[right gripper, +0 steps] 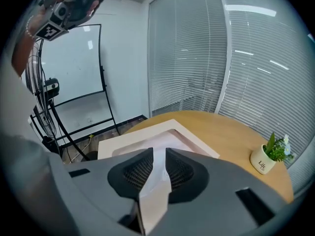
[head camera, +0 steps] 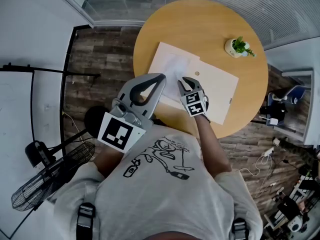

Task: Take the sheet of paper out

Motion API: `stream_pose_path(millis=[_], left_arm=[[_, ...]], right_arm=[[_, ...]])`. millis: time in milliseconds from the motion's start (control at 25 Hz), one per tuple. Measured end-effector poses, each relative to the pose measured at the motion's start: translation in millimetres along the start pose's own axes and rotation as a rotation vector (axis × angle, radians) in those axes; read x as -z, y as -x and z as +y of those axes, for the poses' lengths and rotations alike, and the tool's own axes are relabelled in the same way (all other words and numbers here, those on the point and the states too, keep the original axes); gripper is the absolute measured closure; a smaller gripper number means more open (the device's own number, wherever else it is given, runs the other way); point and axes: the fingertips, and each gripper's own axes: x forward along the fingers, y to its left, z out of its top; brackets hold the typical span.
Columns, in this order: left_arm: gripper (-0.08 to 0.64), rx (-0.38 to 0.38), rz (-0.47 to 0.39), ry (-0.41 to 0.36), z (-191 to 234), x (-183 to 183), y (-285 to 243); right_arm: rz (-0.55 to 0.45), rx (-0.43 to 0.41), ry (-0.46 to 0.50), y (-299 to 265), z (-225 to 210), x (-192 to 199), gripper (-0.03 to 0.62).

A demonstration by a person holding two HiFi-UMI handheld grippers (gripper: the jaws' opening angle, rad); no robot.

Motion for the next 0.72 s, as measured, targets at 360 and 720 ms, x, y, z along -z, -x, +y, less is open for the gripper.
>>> stream_pose_path(millis=[360,720], left_arm=[[0.54,-0.006,0.011,0.008,9,4,-8],[0.54,-0.017,0.028,0.012,17,10,-13]], right_arm=[[0.072,-0.035,-0.008,-27,-2,22,0.492],[0.15,-0.057,-0.009,-48,-1,47,0.476]])
